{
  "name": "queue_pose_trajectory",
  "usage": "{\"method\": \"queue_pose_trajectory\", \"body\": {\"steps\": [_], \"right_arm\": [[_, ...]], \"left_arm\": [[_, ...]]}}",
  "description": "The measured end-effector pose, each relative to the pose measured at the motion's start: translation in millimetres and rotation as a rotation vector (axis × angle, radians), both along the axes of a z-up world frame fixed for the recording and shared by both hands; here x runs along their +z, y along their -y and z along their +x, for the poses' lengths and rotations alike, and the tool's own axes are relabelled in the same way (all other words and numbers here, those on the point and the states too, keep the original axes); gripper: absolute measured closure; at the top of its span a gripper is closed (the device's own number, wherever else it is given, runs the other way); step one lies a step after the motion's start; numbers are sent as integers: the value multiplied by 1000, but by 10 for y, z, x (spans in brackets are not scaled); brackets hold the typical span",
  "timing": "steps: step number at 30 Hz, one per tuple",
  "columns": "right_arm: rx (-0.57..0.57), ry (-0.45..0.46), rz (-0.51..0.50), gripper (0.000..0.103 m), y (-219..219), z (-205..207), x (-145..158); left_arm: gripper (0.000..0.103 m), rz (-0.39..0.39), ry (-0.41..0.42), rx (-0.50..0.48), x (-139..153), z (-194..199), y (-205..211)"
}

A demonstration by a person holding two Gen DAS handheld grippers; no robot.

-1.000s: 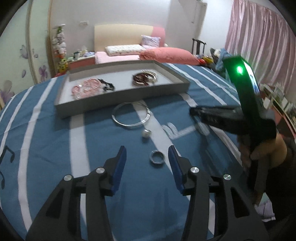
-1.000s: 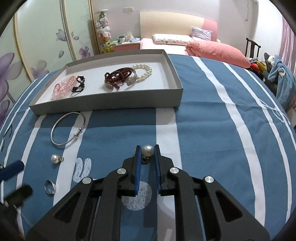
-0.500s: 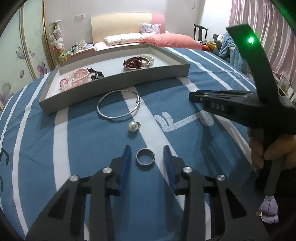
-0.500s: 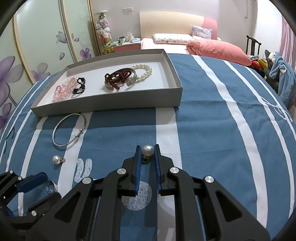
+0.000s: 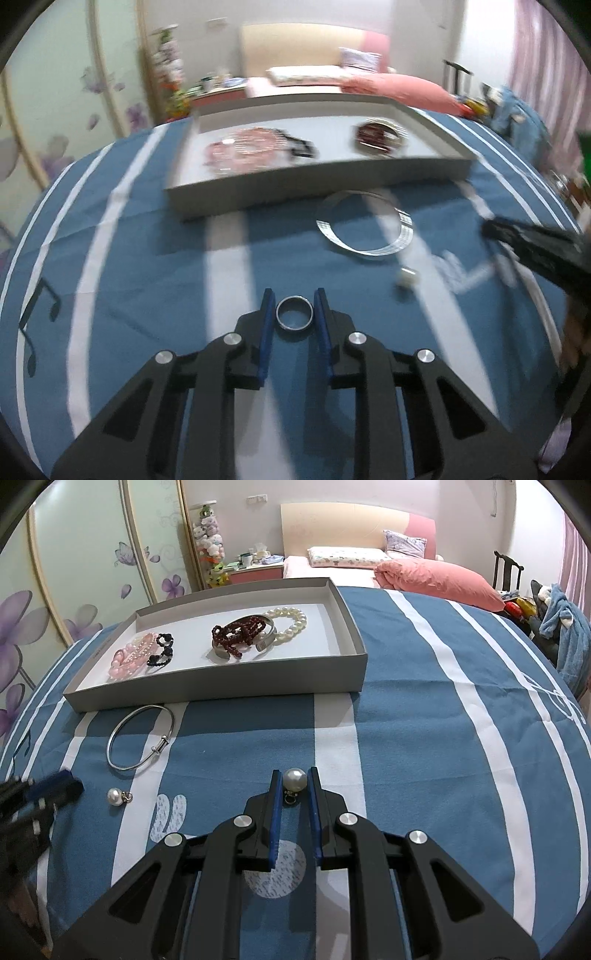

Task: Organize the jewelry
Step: 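Grasp the silver ring with the left tool while the right tool holds the pearl earring, then carry the pearl earring and silver ring into the gray tray and open both tools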

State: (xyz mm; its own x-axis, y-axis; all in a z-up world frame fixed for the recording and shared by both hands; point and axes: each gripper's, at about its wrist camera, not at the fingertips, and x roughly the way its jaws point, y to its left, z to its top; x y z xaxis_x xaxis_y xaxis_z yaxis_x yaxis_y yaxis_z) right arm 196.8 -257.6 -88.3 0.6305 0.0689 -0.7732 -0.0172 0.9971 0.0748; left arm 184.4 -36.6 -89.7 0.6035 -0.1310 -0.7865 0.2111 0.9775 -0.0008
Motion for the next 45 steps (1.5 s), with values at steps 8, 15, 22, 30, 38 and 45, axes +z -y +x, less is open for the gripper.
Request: {"method": "queue_pose_trajectory", "body": {"steps": [8, 15, 22, 30, 38, 45], "right_arm": [[6, -1, -16, 88, -23, -2, -1], [6, -1, -16, 88, -24, -1, -1], [6, -2, -16, 88, -26, 0, -1], [6, -2, -20, 88, -31, 3, -1], [44, 0, -34, 89, -152, -47, 4], [120, 20, 32, 89, -309, -196, 31]], "left_arm": [[81, -16, 0, 25, 4, 34, -100], [81, -17, 0, 26, 0, 31, -81], [81, -17, 0, 25, 0, 32, -83], [81, -14, 0, 26, 0, 32, -86], [81, -39, -1, 39, 6, 29, -114], [81, -91, 16, 75, 85, -38, -234]]}}
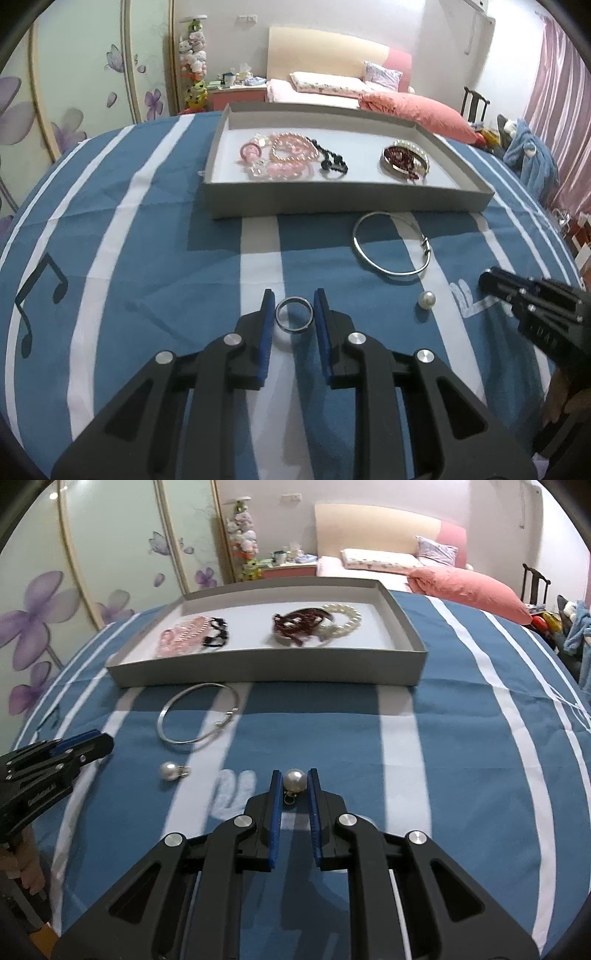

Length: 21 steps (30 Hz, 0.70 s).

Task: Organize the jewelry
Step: 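Carry the pearl earring and silver ring into the gray tray and open both tools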

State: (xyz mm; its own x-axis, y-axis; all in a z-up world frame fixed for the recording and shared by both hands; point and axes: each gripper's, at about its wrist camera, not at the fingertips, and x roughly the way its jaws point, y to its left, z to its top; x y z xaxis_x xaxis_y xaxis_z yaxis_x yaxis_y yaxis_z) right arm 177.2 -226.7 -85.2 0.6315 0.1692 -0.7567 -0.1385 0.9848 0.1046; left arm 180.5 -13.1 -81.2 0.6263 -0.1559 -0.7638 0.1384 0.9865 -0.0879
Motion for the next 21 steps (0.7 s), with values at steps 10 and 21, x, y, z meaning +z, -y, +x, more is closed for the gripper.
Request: {"method": "queue_pose_trajectory", "body": {"steps": [10, 21], "right_arm": [[3, 220, 43, 89, -118, -220, 462], [-14, 512, 4, 89, -243, -435, 869]], "left_arm": [[81, -33, 185, 40, 465, -259, -64], [81, -23, 427, 44, 878, -543, 52]]}}
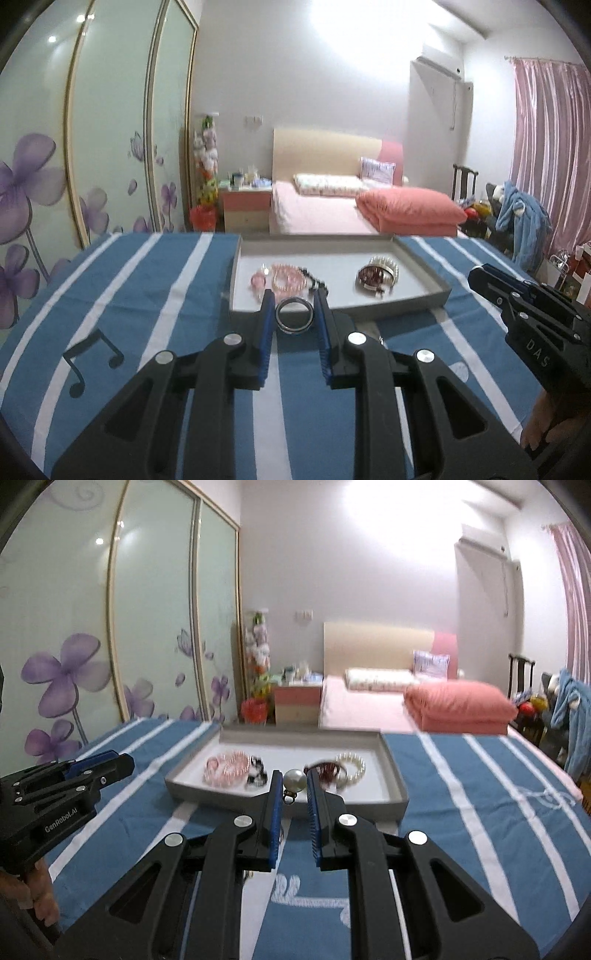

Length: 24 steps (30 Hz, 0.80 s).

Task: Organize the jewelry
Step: 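Carry the pearl earring and silver ring into the gray tray and open both tools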

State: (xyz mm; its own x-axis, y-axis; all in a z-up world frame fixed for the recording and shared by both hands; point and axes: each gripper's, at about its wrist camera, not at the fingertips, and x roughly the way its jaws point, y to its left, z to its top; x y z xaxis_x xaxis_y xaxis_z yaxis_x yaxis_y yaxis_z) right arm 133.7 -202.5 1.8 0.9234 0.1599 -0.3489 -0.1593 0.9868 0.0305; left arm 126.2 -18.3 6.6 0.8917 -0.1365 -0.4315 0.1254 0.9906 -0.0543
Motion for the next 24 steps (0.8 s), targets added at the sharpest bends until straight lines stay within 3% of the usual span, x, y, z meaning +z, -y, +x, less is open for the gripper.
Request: {"method": "queue_pose_trajectory", "body": {"steps": [7, 24], "right_arm": [[-37, 100, -15, 89, -16, -58, 114], [-71, 113, -10, 89, 0, 105, 120]], "left_arm": [[81, 2, 72, 5, 104, -50, 43], [81, -5, 92, 14, 123, 80, 12]]}}
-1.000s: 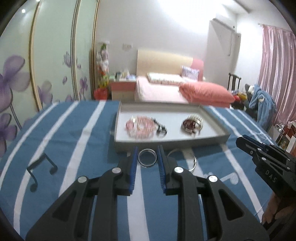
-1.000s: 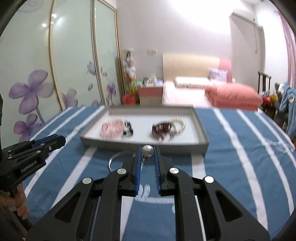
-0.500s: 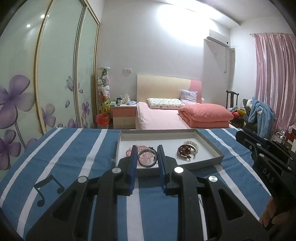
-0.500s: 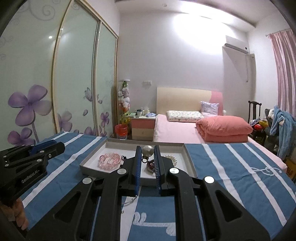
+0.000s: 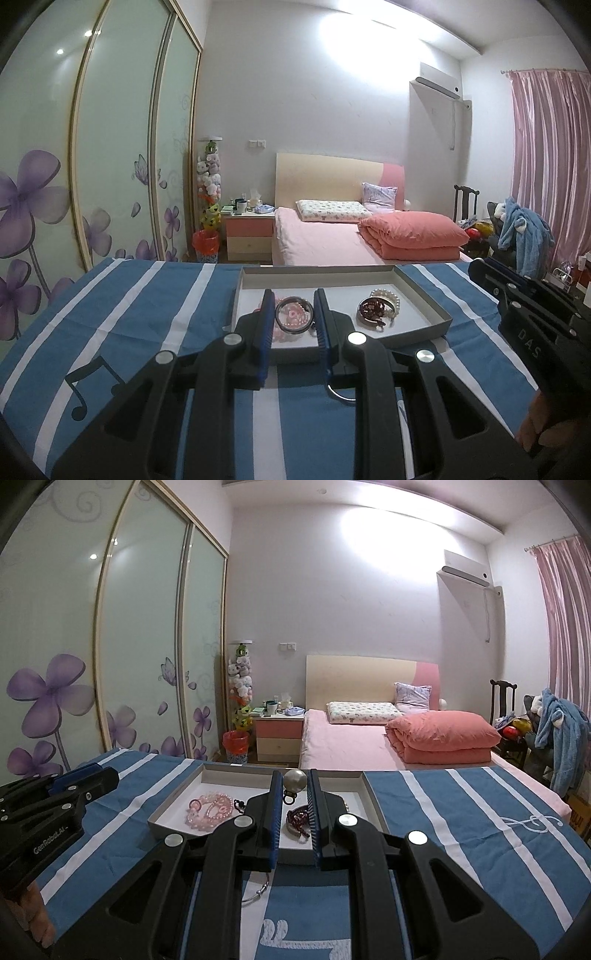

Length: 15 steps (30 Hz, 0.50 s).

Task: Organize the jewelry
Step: 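Carry the pearl earring and silver ring into the gray tray and open both tools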

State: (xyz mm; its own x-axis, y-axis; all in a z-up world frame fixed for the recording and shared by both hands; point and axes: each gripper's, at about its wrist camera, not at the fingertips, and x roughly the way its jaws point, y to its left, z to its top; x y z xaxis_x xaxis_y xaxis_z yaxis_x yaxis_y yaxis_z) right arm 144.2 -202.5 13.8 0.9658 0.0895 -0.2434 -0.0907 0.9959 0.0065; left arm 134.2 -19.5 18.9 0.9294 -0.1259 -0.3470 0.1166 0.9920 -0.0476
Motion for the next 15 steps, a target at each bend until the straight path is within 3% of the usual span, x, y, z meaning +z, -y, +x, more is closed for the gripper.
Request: {"method": "queue_pose_trajectory", "body": {"steps": [15], "right_arm": [[-9, -10, 0, 89, 3, 237, -36]], "left_arm": [[81, 12, -29, -3, -54, 368, 47]]}}
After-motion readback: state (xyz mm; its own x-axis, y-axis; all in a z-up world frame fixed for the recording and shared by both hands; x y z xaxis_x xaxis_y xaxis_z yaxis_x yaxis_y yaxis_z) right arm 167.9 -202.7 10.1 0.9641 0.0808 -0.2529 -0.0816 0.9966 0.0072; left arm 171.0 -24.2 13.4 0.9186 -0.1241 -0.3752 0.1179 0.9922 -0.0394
